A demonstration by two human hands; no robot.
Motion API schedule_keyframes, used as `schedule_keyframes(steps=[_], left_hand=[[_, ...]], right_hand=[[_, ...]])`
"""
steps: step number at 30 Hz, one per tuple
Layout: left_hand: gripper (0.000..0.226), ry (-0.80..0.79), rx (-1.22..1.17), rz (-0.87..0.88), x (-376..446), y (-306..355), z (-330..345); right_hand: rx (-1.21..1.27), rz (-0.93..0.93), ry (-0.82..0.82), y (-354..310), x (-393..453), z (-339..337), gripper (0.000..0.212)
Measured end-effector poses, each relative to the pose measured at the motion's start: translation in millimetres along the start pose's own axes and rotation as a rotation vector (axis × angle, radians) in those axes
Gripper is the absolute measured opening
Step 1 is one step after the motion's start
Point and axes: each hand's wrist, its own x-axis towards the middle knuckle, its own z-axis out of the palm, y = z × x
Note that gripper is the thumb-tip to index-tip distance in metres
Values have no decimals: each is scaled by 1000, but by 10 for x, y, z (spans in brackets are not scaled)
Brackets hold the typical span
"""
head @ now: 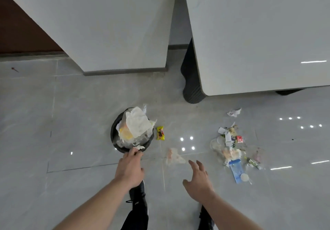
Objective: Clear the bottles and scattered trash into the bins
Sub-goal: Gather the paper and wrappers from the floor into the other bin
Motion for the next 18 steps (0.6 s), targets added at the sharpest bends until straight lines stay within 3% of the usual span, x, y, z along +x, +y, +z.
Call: schedule_keyframes(steps=[13, 18], left_hand=[[64, -34, -6, -70, -406, 2326, 966], [64, -94, -42, -25, -707, 3046, 1228]], right_hand=[[-138, -64, 7, 2338, -211, -943, 83], [-91, 5, 7, 2978, -346, -1243, 86]])
